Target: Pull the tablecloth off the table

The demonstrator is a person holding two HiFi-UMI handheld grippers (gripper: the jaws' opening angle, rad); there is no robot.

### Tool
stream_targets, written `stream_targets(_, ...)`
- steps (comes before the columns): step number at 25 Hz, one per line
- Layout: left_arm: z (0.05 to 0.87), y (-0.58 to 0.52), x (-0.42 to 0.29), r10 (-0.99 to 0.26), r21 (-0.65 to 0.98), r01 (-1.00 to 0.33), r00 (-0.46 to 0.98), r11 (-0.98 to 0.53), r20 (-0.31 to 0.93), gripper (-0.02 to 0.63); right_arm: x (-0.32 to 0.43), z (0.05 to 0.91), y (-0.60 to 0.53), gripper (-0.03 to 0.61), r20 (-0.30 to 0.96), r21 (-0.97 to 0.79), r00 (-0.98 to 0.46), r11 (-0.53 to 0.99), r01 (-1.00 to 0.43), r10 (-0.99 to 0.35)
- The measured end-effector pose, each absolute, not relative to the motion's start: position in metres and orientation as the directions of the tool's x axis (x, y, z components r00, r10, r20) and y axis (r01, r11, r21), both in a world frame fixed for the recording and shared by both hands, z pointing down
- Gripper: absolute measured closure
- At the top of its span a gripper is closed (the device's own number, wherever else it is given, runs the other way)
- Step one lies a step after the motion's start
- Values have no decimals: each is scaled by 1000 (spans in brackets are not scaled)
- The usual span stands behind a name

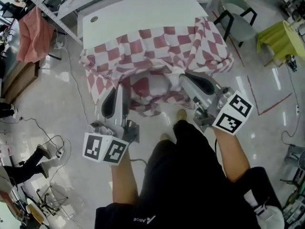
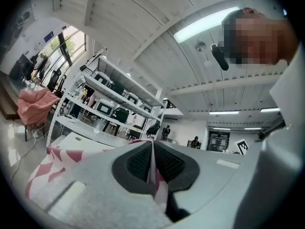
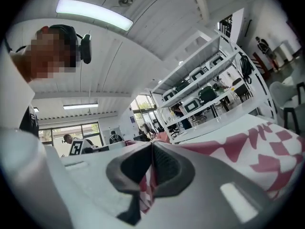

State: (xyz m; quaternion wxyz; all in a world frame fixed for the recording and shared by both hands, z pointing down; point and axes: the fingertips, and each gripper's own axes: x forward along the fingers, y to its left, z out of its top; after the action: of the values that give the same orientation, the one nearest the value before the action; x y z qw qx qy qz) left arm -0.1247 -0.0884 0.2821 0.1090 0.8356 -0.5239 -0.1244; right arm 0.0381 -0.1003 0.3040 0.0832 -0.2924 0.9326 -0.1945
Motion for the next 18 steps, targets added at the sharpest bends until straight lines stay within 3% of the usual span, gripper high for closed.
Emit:
stream_targets(8, 252, -3, -80, -909, 305, -856, 399, -418, -123, 601, 87, 263, -16, 572, -112, -404, -817, 778, -482, -565)
stream_targets(18, 230, 139, 13, -949, 256, -918, 263, -302, -177, 601, 176, 235, 121, 572, -227, -350, -858, 861, -370, -461)
